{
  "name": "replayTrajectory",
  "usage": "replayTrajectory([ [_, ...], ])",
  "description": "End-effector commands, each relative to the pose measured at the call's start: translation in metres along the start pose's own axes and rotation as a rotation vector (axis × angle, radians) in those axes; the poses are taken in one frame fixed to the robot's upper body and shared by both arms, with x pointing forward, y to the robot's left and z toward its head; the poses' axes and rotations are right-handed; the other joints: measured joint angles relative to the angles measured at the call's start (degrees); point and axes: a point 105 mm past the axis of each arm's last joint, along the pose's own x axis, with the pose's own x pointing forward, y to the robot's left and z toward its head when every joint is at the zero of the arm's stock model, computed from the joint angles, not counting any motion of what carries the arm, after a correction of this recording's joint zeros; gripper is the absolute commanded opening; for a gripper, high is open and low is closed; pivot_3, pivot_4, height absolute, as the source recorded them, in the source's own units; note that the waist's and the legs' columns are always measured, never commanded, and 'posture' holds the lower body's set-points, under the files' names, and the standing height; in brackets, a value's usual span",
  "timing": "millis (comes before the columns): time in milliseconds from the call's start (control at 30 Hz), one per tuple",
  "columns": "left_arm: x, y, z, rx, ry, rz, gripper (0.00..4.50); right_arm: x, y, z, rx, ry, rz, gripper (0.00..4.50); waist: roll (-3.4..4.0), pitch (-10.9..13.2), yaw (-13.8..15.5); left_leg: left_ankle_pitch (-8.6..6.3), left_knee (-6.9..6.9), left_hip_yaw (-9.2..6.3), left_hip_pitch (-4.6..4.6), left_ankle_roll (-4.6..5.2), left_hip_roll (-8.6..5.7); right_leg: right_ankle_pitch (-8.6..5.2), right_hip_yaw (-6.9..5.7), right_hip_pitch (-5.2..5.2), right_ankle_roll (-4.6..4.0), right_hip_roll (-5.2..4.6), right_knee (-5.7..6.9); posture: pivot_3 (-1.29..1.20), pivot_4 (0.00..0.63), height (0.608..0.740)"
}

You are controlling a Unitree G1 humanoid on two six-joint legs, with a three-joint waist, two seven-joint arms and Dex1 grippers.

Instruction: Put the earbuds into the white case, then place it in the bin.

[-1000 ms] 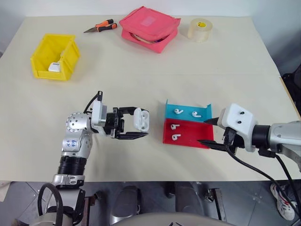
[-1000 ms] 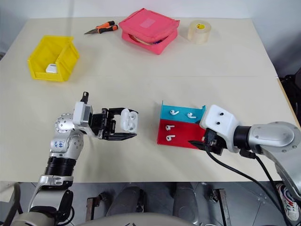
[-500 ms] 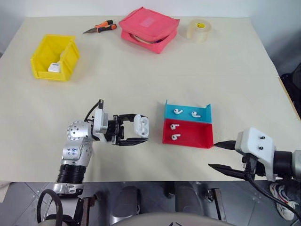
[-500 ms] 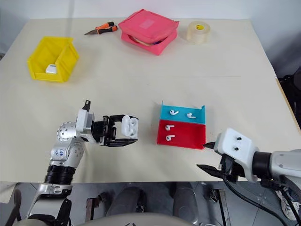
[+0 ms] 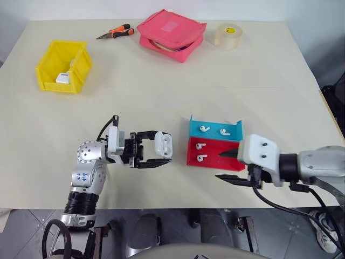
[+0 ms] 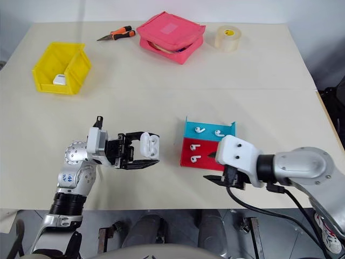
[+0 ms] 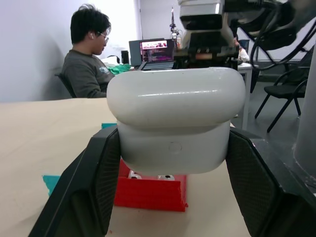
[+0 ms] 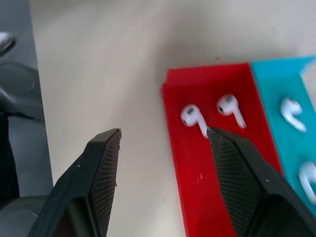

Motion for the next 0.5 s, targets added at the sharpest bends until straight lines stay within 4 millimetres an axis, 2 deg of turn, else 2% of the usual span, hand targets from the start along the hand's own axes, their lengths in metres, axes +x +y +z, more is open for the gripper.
replayTrajectory([
  [33, -0.001, -0.003, 0.011, 0.042, -0.021, -0.004, 2.79, 0.009, 0.000, -0.002, -0.047, 0.047, 0.041, 2.87, 0.00, 0.00, 0.01, 0.00, 0.00, -0.02, -0.01, 0.00, 0.00, 0.00, -0.03, 0.00, 0.00, -0.01, -0.01, 0.00, 0.150, 0.740],
  [367, -0.010, -0.004, 0.008, 0.034, 0.013, 0.016, 2.79, 0.035, -0.016, 0.001, -0.153, 0.099, 0.107, 2.87, 0.01, 0.00, -0.18, 0.00, 0.00, -0.08, -0.05, -0.01, 0.02, 0.00, -0.13, 0.00, 0.00, -0.02, -0.05, 0.00, 0.150, 0.740],
  [467, -0.013, -0.003, 0.008, 0.039, 0.025, 0.026, 2.79, 0.039, -0.020, 0.003, -0.165, 0.099, 0.113, 2.30, 0.01, 0.00, -0.24, 0.00, 0.00, -0.09, -0.06, -0.01, 0.02, 0.00, -0.15, 0.00, 0.00, -0.02, -0.06, 0.00, 0.150, 0.740],
  [500, -0.014, -0.002, 0.008, 0.042, 0.027, 0.033, 2.79, 0.040, -0.021, 0.004, -0.173, 0.098, 0.118, 1.97, 0.01, 0.00, -0.30, 0.00, 0.00, -0.09, -0.06, -0.01, 0.02, 0.00, -0.15, 0.00, 0.00, -0.02, -0.05, 0.00, 0.150, 0.740],
])
